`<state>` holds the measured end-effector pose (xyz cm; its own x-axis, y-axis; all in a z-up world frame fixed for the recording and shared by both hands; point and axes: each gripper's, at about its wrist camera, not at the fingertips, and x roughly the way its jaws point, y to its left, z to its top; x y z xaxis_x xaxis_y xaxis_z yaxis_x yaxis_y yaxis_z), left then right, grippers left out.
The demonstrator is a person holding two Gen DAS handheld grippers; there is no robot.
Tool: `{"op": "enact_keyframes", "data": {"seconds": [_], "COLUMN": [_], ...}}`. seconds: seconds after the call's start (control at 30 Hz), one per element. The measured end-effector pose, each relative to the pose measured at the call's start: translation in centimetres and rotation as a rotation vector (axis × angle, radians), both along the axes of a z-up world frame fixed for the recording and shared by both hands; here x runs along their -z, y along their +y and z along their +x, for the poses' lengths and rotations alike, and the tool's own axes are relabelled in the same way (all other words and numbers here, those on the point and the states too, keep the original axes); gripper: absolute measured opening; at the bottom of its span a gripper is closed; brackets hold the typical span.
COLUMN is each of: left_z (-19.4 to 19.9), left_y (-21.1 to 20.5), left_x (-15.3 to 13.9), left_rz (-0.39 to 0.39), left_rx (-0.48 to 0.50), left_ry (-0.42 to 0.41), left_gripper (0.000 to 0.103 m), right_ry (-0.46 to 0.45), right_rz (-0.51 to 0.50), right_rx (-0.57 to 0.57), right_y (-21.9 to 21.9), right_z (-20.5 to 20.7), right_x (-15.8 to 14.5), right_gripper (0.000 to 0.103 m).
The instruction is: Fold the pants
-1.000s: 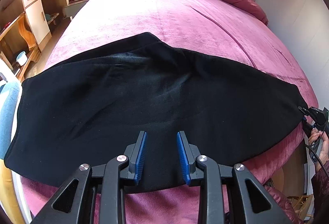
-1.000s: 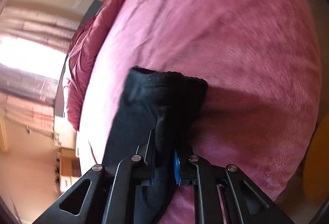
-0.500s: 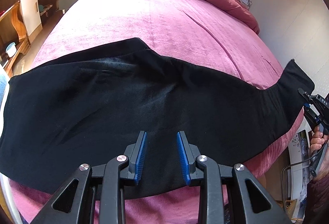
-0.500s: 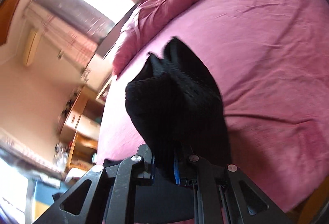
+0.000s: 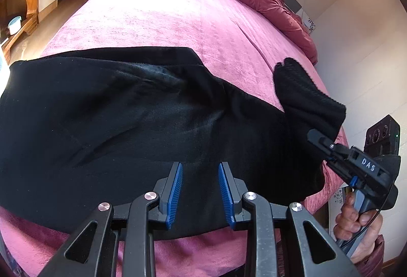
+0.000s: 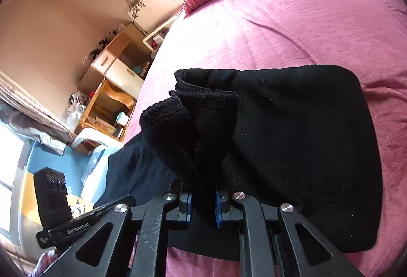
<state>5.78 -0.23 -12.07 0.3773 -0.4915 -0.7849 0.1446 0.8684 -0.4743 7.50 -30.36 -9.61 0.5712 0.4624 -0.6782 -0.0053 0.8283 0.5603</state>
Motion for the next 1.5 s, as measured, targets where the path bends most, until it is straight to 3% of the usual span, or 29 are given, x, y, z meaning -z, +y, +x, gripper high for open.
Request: {"op": "enact_keyframes", "data": {"seconds": [0.3, 0.47, 0.53, 0.6, 0.67, 0.73, 1.03, 1.23, 1.27, 1.37, 1.5], "left_z": [0.6, 1.2, 1.5, 2.0, 2.4, 2.9, 4.1, 3.9, 4.0, 4.3, 4.3], "left_y": [0.9, 0.6, 0.6, 0.5, 0.5, 0.1, -2.0, -3.1, -3.4, -4.6, -4.8], "left_x": [0.7, 1.4, 1.6, 2.0, 2.3, 2.4, 3.8, 4.4, 4.4, 4.0, 2.2], "left_rz": [-0.097, -0.158, -0.204, -0.26, -0.288, -0.301, -0.271, -0.235, -0.231, -0.178, -0.222], "left_rx": [0.0, 0.006, 0.002, 0.0, -0.012, -0.017, 0.001, 0.033, 0.05, 0.079, 0.1], "left_ry": [0.046, 0.096, 0.124, 0.161, 0.183, 0.192, 0.265, 0.295, 0.299, 0.28, 0.235], "left_gripper": [0.03, 0.035, 0.043, 0.05, 0.062, 0.068, 0.068, 0.062, 0.058, 0.028, 0.022], "right_ry": [0.067, 0.054, 0.041, 0.03, 0.014, 0.011, 0.017, 0.069, 0.084, 0.14, 0.185], "right_rz": [-0.198, -0.281, -0.268, -0.242, -0.245, -0.233, -0.218, -0.208, -0.209, -0.233, -0.253], "right_rx": [-0.133, -0.165, -0.187, -0.208, -0.226, -0.238, -0.15, 0.076, 0.115, 0.207, 0.231], "right_y": [6.8, 8.6, 9.2, 9.5, 9.0, 8.9, 3.9, -3.8, -5.1, -7.6, -8.1], "right_z": [0.2, 0.1, 0.0, -0.1, -0.9, -1.1, -4.8, -9.4, -10.1, -11.4, -11.2], "right_x": [3.8, 4.6, 4.7, 4.4, 4.2, 4.0, 2.5, 2.4, 2.5, 3.6, 5.1], "right_gripper": [0.014, 0.022, 0.039, 0.048, 0.049, 0.049, 0.049, 0.052, 0.052, 0.054, 0.06]}}
